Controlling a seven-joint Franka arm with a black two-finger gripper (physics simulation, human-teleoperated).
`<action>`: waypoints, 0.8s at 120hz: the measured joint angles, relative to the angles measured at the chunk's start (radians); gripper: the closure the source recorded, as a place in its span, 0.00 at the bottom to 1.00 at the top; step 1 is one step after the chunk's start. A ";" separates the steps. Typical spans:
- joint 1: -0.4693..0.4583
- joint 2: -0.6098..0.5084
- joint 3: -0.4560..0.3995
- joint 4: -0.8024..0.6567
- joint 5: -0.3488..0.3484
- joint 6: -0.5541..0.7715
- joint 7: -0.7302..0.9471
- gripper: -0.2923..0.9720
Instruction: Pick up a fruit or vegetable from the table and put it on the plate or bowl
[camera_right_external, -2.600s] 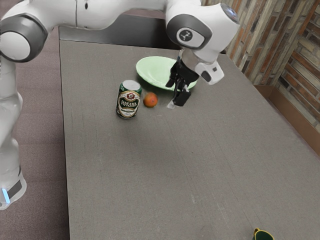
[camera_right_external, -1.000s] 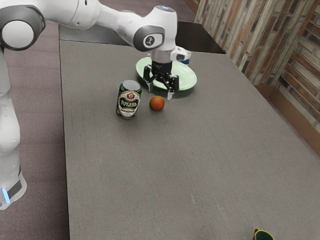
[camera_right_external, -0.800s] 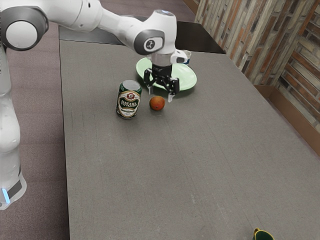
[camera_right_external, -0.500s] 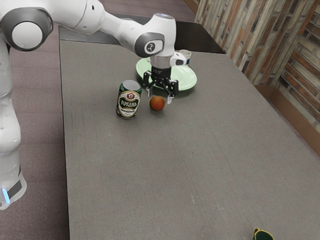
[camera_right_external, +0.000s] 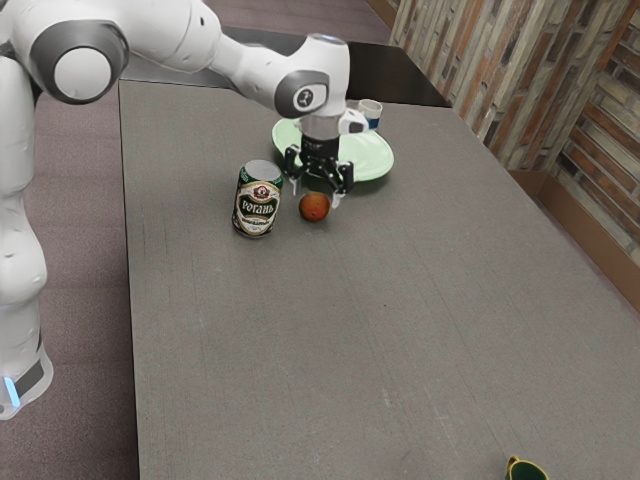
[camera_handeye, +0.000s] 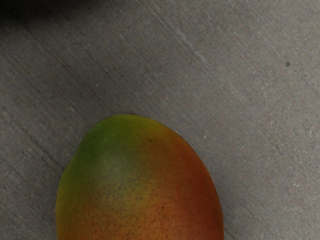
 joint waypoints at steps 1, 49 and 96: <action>0.000 0.000 0.000 0.000 0.000 0.000 0.000 0.23; -0.006 0.026 -0.002 -0.001 -0.009 0.001 0.007 0.23; 0.005 0.049 0.000 -0.001 -0.014 0.007 0.010 0.38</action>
